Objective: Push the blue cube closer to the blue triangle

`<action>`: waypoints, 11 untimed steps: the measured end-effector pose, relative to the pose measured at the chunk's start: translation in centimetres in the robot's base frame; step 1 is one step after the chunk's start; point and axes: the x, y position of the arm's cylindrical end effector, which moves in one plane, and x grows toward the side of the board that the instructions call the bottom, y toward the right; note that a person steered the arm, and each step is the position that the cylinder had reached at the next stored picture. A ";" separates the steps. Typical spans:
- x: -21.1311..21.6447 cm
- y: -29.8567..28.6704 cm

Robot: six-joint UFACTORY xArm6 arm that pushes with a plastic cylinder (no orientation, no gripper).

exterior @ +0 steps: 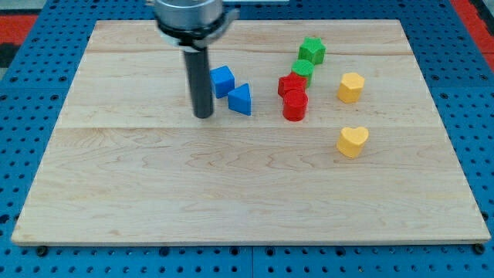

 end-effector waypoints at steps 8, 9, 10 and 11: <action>-9.6 4.1; -9.3 5.6; -8.3 6.2; -7.6 6.4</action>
